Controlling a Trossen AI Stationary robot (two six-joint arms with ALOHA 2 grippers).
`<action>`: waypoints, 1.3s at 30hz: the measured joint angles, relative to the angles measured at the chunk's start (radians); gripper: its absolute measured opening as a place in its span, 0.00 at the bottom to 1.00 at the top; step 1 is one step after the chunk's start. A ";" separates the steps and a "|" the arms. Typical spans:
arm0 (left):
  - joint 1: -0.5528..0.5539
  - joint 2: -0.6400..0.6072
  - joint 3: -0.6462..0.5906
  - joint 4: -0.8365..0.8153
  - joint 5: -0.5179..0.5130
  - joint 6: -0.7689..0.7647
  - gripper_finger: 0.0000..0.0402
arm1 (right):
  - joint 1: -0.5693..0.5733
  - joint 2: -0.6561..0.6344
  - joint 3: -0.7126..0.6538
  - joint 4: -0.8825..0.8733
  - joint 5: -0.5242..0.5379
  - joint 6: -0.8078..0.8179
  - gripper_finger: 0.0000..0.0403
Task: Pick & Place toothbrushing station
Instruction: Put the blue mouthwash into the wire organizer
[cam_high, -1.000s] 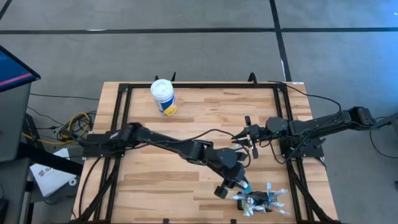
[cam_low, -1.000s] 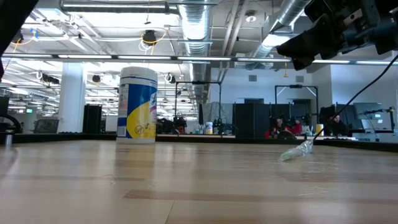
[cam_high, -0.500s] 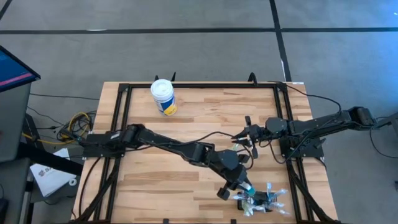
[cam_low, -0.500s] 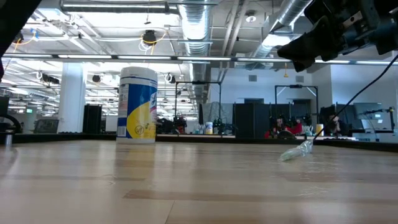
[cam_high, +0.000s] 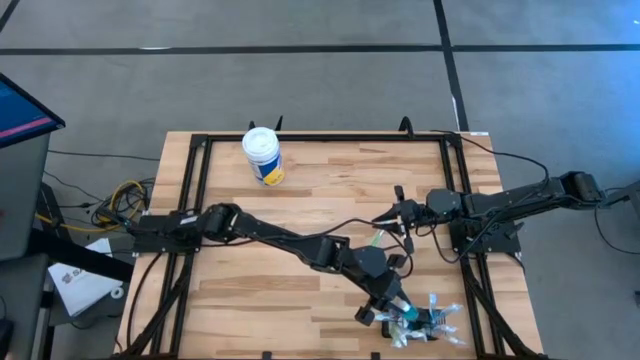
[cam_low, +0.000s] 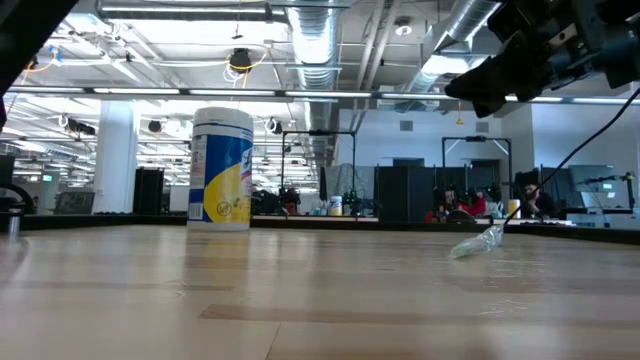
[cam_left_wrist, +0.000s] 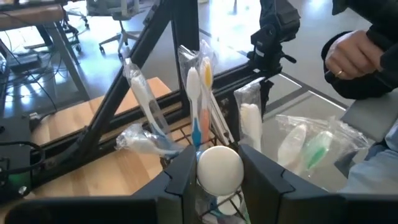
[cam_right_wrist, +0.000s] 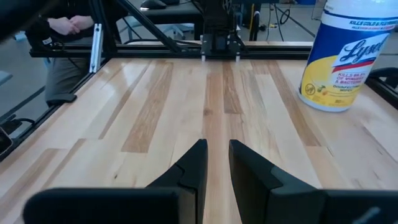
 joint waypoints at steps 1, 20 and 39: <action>0.000 0.007 0.000 0.014 0.000 0.000 0.22 | 0.000 0.000 0.000 0.000 0.004 0.000 0.14; -0.003 0.101 0.029 0.160 0.025 -0.039 0.22 | -0.026 0.000 0.000 -0.003 0.009 -0.001 0.14; -0.003 0.185 0.109 0.128 0.078 -0.031 0.22 | -0.026 0.000 0.000 -0.030 0.009 0.000 0.14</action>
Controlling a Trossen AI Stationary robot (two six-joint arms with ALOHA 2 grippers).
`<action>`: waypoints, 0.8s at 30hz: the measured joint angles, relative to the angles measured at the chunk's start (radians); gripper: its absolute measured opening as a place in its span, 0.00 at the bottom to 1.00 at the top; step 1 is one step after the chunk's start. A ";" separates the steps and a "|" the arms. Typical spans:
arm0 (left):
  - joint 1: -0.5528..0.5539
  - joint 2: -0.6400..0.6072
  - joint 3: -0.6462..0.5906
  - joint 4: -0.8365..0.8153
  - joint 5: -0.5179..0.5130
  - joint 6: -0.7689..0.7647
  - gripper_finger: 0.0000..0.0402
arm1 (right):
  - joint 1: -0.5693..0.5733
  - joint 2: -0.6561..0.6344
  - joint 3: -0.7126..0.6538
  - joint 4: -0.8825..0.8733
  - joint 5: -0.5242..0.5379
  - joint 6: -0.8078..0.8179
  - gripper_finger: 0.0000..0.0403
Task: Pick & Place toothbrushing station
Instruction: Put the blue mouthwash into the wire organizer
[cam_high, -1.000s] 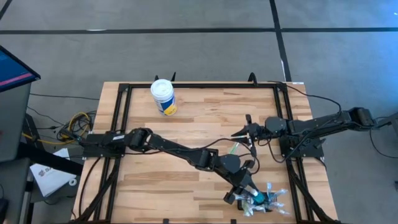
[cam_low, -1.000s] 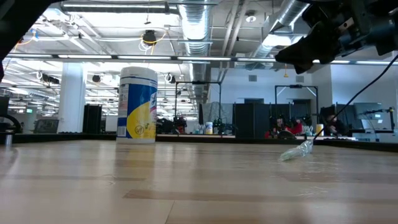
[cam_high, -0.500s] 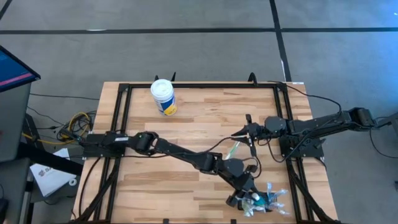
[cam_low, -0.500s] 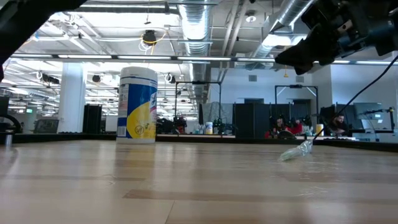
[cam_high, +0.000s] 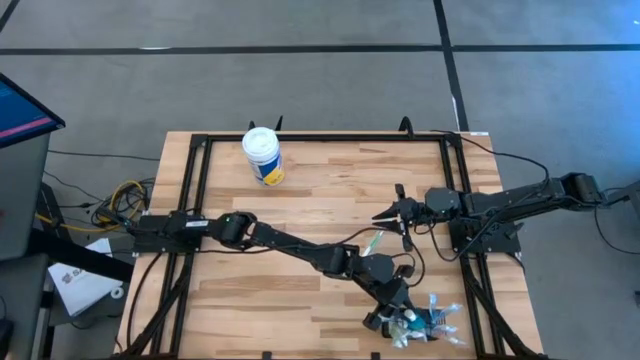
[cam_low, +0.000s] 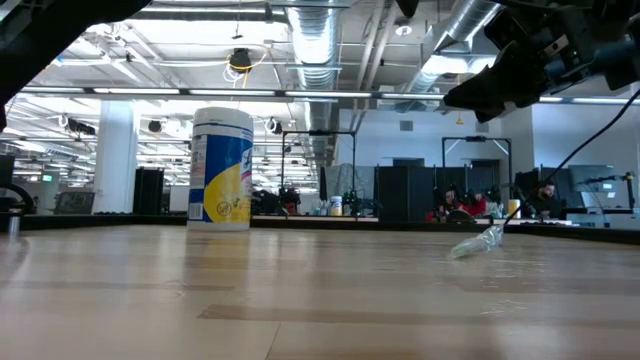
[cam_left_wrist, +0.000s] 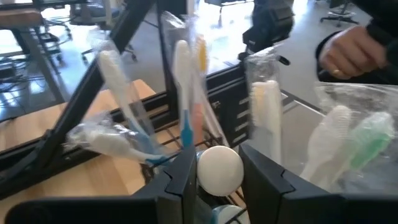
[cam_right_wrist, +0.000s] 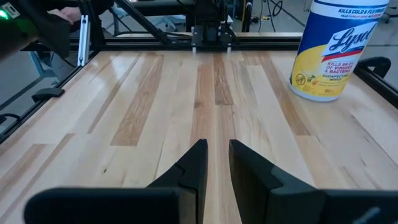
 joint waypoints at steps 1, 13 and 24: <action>0.000 0.000 0.000 -0.002 0.014 0.002 0.22 | 0.000 0.000 0.000 0.000 0.000 0.000 0.14; -0.002 0.000 0.000 -0.001 0.026 0.056 0.25 | 0.000 0.000 0.000 -0.016 0.000 0.000 0.14; -0.002 0.000 -0.001 0.008 0.096 0.118 0.26 | 0.000 0.000 0.000 -0.016 0.000 0.000 0.14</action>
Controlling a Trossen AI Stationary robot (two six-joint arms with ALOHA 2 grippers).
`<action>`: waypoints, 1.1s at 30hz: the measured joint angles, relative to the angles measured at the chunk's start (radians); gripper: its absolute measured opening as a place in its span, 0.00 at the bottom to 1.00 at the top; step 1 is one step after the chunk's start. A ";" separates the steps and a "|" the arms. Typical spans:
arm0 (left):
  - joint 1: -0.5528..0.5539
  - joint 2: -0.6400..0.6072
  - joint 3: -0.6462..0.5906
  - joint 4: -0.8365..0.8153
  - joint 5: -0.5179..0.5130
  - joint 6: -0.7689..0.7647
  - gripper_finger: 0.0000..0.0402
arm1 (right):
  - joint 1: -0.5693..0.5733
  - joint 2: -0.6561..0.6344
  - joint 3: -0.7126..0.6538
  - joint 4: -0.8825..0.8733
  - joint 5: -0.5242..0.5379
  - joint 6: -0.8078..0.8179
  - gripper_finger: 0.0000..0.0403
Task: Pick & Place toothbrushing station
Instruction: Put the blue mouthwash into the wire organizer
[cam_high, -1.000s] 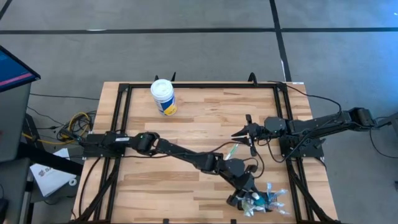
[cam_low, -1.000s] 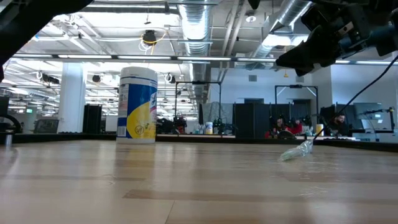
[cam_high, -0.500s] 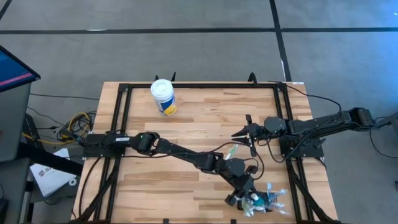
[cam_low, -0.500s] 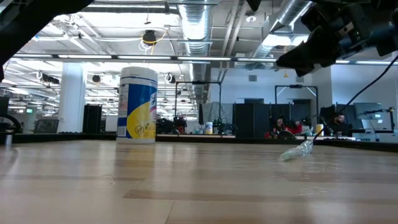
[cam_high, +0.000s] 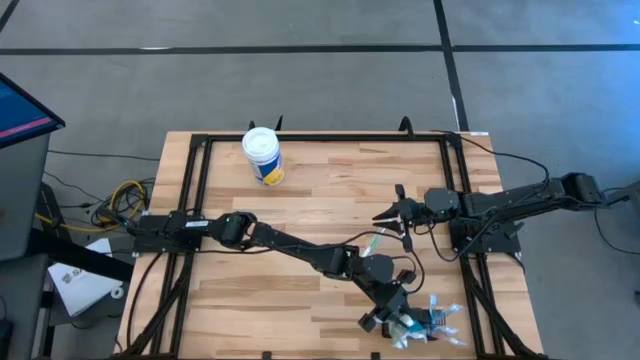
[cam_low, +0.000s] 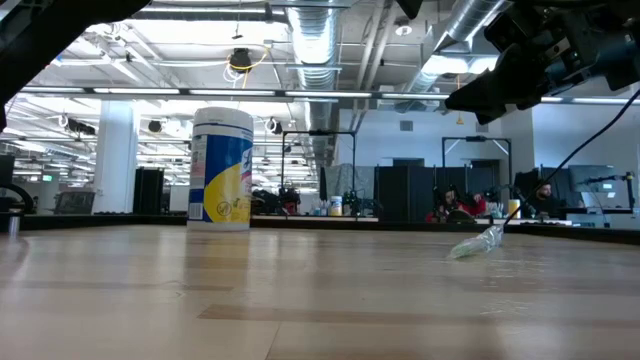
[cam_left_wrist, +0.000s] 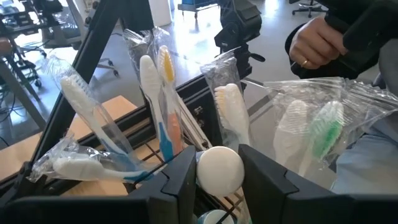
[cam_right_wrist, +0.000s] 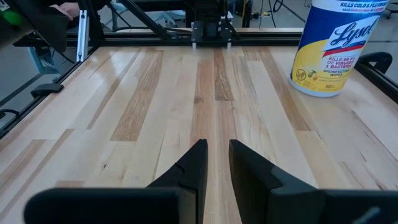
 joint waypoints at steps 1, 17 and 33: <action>0.000 0.000 0.000 0.000 0.000 0.004 0.26 | 0.000 0.000 0.000 0.000 0.000 0.000 0.14; 0.007 0.000 0.000 0.009 -0.002 0.004 0.26 | 0.000 0.000 0.000 -0.002 0.000 0.000 0.14; 0.007 0.000 0.000 0.011 -0.002 0.003 0.26 | 0.000 0.000 0.000 -0.005 0.000 0.000 0.14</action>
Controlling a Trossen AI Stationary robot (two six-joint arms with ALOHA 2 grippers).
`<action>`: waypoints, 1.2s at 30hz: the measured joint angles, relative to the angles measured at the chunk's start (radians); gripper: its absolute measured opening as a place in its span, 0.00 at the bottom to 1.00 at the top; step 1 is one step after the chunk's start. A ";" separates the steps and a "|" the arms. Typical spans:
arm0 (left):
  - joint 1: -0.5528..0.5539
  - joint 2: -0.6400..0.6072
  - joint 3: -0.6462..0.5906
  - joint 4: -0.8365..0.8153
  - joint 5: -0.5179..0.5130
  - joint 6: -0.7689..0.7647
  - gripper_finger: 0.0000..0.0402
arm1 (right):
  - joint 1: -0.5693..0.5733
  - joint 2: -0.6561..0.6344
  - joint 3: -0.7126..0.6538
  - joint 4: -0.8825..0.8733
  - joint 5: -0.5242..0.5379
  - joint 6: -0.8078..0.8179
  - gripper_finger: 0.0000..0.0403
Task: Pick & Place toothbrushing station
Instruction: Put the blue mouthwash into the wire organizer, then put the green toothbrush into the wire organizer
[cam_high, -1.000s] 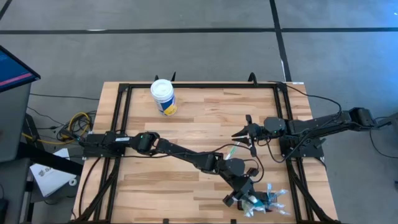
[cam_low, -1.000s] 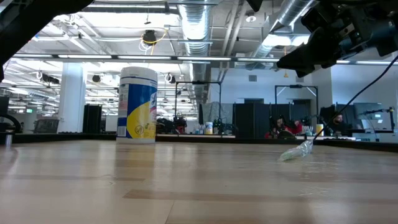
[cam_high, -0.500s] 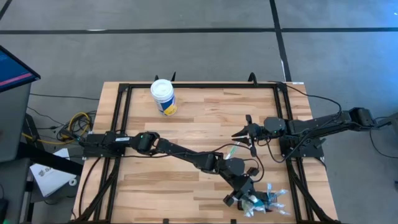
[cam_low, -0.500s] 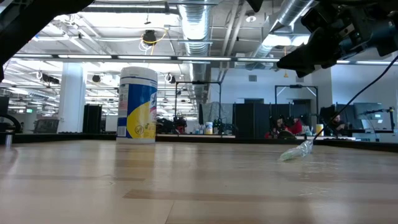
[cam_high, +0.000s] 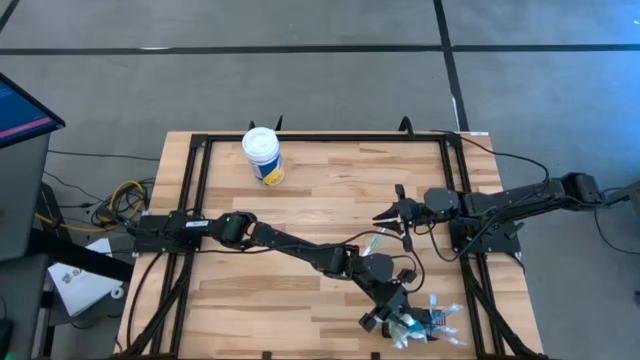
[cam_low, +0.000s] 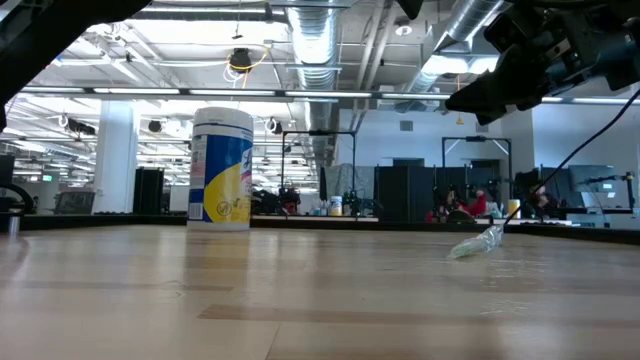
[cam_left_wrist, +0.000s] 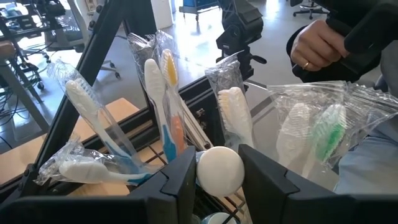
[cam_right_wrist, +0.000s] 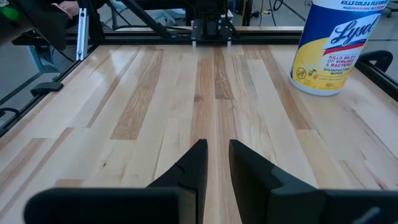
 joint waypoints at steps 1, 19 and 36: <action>0.000 0.000 0.000 0.000 0.000 0.000 0.26 | 0.000 0.000 0.000 0.000 0.000 0.000 0.14; 0.000 -0.002 0.000 0.005 0.001 0.000 0.31 | 0.000 0.000 0.000 0.000 0.000 0.000 0.14; 0.000 -0.002 0.000 0.013 0.001 0.000 0.31 | 0.001 0.000 0.000 0.000 0.000 0.000 0.14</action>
